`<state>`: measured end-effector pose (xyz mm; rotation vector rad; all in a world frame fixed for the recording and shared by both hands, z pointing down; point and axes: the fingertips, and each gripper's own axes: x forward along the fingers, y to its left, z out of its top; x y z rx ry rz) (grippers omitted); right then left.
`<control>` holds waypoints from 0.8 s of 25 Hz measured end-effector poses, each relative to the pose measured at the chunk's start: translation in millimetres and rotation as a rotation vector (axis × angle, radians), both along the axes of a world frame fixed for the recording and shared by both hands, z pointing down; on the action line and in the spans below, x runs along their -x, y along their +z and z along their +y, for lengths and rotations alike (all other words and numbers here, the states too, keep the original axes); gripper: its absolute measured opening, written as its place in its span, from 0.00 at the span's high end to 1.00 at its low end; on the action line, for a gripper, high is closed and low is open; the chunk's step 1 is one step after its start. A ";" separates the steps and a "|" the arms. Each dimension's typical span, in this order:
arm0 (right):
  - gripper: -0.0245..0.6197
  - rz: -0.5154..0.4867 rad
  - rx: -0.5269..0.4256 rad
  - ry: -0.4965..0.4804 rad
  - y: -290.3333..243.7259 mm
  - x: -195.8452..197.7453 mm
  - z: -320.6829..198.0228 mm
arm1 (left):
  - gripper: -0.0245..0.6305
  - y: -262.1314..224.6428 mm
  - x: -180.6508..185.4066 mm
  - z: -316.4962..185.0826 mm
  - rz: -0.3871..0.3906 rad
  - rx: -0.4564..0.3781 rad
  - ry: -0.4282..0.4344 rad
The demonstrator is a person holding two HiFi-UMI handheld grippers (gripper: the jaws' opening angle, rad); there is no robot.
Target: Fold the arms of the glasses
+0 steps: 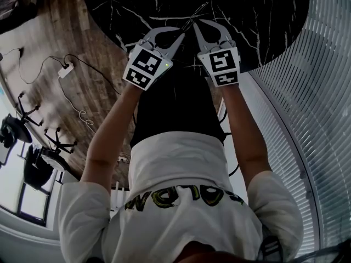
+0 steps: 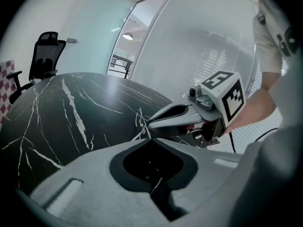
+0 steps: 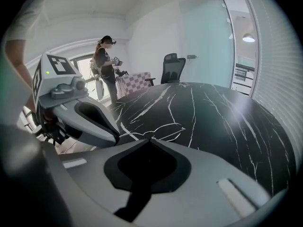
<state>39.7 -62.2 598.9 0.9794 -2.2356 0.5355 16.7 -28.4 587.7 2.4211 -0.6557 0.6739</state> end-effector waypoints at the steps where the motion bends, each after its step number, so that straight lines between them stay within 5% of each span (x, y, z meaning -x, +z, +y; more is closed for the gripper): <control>1: 0.96 0.000 0.000 0.000 0.4 0.3 0.1 | 0.95 0.4 -1.0 1.0 0.001 0.001 0.005; 14: 0.95 0.003 -0.068 0.006 -25.7 -15.0 11.0 | 0.95 4.0 5.6 -5.6 -0.013 0.005 -0.028; 20: 0.69 0.093 -0.092 -0.110 -19.0 -17.1 53.0 | 0.95 6.2 5.1 -7.9 -0.021 -0.004 -0.026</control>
